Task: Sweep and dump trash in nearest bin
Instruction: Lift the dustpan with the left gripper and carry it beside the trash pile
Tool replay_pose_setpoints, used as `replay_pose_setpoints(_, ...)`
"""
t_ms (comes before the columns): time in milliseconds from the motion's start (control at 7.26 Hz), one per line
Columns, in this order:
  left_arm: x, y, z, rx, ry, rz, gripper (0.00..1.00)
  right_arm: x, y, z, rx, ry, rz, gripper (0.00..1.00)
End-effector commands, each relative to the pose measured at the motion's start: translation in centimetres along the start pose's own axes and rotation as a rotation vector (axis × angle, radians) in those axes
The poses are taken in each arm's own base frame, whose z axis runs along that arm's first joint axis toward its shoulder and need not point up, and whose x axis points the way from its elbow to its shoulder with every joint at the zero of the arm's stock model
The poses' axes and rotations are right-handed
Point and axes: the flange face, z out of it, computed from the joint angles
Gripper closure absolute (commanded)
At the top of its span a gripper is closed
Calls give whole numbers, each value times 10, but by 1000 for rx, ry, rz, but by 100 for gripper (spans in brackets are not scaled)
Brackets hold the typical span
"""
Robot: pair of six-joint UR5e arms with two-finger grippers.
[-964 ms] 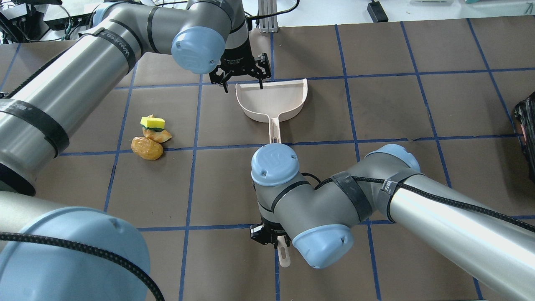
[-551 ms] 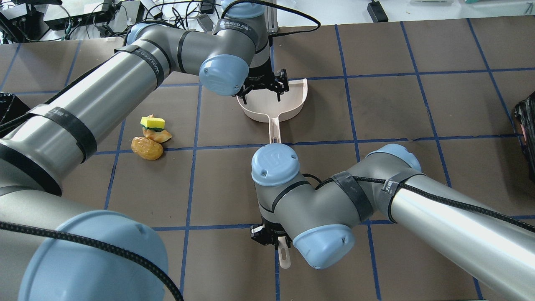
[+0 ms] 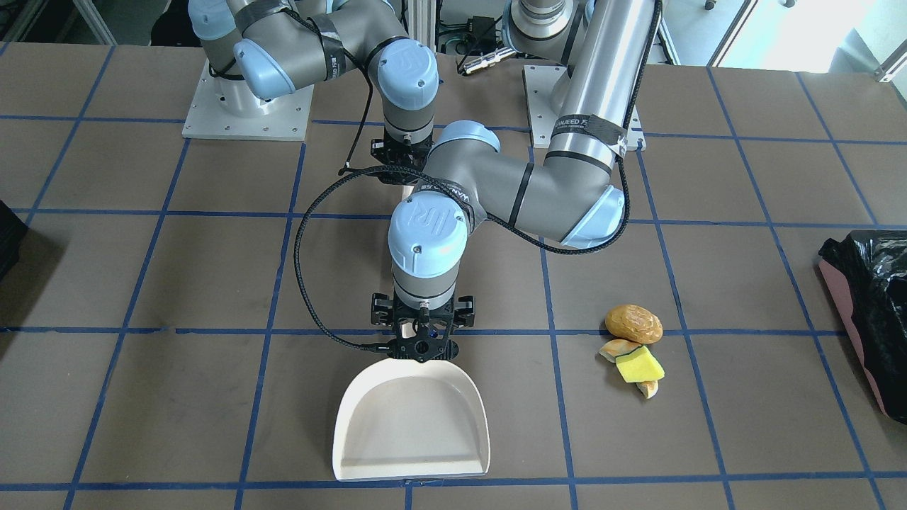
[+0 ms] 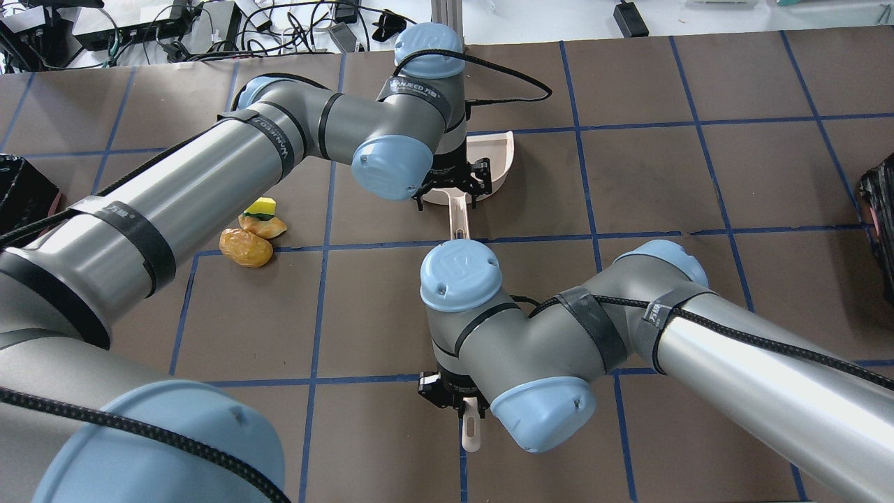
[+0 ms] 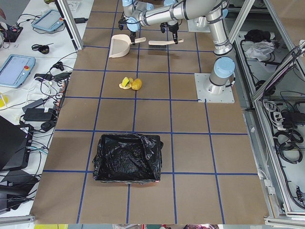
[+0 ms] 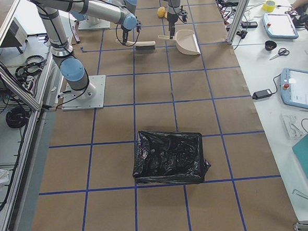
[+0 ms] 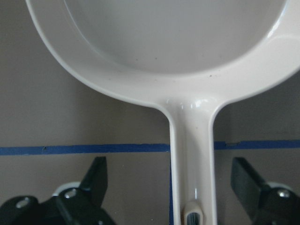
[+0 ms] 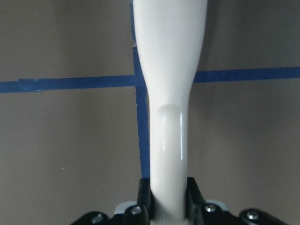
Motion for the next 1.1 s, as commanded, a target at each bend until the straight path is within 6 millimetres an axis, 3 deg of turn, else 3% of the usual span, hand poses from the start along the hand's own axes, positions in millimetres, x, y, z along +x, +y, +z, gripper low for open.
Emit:
replay_pose_setpoints(0, 11, 12, 0, 11, 10, 23, 7, -8, 10, 0, -3, -11, 157, 100)
replay_pose_setpoints(138, 12, 11, 1, 12, 12, 23, 14, -13, 14, -5, 10, -23, 271, 100)
replay_pose_setpoints(413, 11, 13, 4, 1, 7, 44, 47, -18, 12, -11, 30, -46, 476, 100)
replay_pose_setpoints(688, 11, 12, 2, 9, 11, 65, 57, -19, 10, -15, 43, -60, 650, 100)
replay_pose_setpoints(964, 11, 12, 7, 2, 9, 70, 75, -22, 8, -22, 56, -71, 738, 100)
